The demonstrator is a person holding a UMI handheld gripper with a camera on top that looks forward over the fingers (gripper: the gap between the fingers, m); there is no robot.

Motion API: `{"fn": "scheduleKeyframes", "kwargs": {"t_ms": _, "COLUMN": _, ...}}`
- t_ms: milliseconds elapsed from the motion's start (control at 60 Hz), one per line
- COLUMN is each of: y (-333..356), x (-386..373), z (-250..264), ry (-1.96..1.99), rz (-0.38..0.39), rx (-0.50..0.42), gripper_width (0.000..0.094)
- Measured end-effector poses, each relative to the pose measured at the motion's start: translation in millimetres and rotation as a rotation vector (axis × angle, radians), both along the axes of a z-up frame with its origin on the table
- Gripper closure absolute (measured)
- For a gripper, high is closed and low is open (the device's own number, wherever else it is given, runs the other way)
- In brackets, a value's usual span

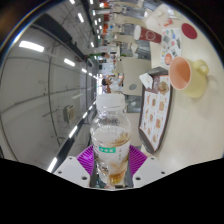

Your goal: Pour water

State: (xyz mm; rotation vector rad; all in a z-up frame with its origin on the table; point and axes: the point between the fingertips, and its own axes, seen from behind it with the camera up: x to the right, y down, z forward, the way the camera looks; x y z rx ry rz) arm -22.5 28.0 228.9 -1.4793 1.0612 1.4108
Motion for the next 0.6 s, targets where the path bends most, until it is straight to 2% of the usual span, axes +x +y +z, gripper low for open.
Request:
{"fn": "scheduleKeyframes", "kwargs": {"t_ms": 167, "y": 8, "x": 48, "z": -25, "ry": 0.4, "rz": 0.009, "rx": -0.094, "gripper_width": 0.0522}}
{"fn": "scheduleKeyframes", "kwargs": {"t_ms": 217, "y": 19, "x": 62, "z": -43, "ry": 0.476, "rz": -0.018, "rx": -0.13, "gripper_width": 0.0525}}
{"fn": "scheduleKeyframes", "kwargs": {"t_ms": 300, "y": 22, "x": 72, "z": -61, "ry": 0.527, "rz": -0.01, "rx": -0.168, "gripper_width": 0.0523}}
{"fn": "scheduleKeyframes", "kwargs": {"t_ms": 467, "y": 17, "x": 69, "z": -70, "ry": 0.479, "rz": 0.069, "rx": -0.226, "gripper_width": 0.0522}}
{"fn": "scheduleKeyframes", "kwargs": {"t_ms": 600, "y": 12, "x": 71, "z": -56, "ry": 0.228, "rz": 0.148, "rx": -0.206, "gripper_width": 0.0522}}
